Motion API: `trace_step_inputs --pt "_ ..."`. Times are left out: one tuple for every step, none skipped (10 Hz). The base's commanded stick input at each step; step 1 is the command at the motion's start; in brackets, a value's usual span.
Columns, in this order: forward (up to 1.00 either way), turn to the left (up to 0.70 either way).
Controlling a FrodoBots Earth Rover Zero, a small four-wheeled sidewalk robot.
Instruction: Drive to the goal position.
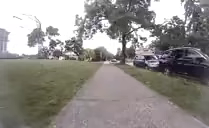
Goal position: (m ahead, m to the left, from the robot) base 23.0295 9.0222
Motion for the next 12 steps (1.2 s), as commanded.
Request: trace_step_inputs --pt "0.7 0.0" --pt "0.7 0.0" --pt "0.7 0.0" --pt "0.7 0.0" --pt "0.7 0.0" --pt "0.7 0.0" --pt "0.7 0.0" --pt "0.7 0.0" --pt "0.7 0.0" --pt "0.7 0.0" --pt "0.7 0.0" --pt "0.7 0.0"
